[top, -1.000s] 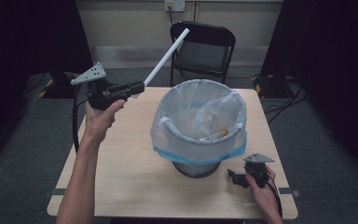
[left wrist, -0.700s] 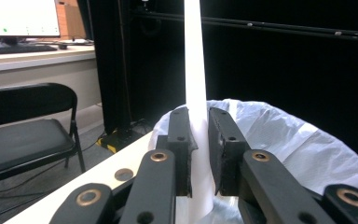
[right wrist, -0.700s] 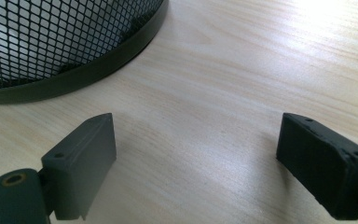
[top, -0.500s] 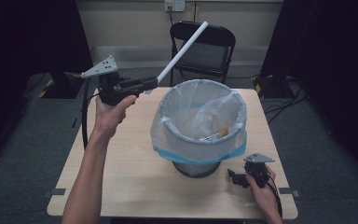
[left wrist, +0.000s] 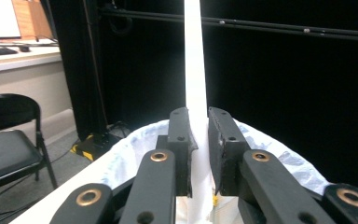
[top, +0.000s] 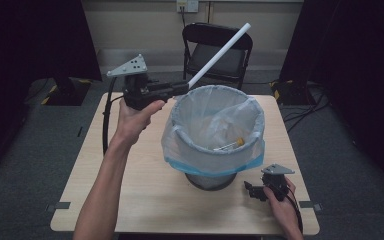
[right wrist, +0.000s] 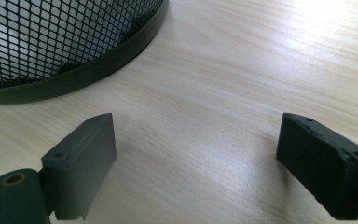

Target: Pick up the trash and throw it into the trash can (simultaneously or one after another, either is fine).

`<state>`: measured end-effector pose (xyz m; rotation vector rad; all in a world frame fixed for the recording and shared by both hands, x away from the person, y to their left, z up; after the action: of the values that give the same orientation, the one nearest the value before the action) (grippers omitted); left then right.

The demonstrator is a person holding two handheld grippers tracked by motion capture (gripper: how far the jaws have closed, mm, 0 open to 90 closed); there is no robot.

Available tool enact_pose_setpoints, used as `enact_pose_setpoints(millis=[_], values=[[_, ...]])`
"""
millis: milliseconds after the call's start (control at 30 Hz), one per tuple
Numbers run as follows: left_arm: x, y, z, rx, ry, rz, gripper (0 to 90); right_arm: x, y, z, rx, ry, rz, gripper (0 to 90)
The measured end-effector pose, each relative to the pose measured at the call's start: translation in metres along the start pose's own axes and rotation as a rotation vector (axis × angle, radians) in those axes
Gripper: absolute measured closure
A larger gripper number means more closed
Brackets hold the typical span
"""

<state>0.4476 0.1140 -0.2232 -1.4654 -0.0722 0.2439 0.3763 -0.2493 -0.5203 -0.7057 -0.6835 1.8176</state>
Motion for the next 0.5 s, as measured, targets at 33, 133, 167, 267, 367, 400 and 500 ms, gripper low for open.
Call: enact_pose_setpoints(millis=[33,133,167,267,367,400,500], values=[[-0.001,0.000,-0.003,0.007,0.005,-0.002,80.1,0.000,0.000,0.000,0.000,0.000,0.000,10.9],[-0.003,0.000,-0.011,0.015,0.027,0.005,80.0,0.000,0.000,0.000,0.000,0.000,0.000,10.9],[-0.003,0.001,-0.013,0.019,0.035,0.010,80.0,0.000,0.000,0.000,0.000,0.000,0.000,10.9],[-0.003,0.002,-0.020,0.036,0.046,0.021,80.0,0.000,0.000,0.000,0.000,0.000,0.000,10.9],[-0.004,0.004,-0.026,0.059,0.055,0.023,79.9,0.000,0.000,0.000,0.000,0.000,0.000,10.9],[-0.005,0.004,-0.028,0.066,0.058,0.024,79.9,0.000,0.000,0.000,0.000,-0.001,0.000,10.9],[-0.005,0.006,-0.033,0.086,0.082,0.030,79.6,0.000,0.000,0.000,0.000,0.000,0.000,10.9]])
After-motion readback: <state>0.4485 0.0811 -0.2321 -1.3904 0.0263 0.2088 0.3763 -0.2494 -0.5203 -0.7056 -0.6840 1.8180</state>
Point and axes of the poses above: each handheld gripper's, and its own axes: z roughly backward along the jaws, y roughly out of its underside, x roughly to its left, the point moved 3 cm from there along -z, roughly forward along the jaws, and after that the axes turned 12 degrees about y, right-handed, at the moved point
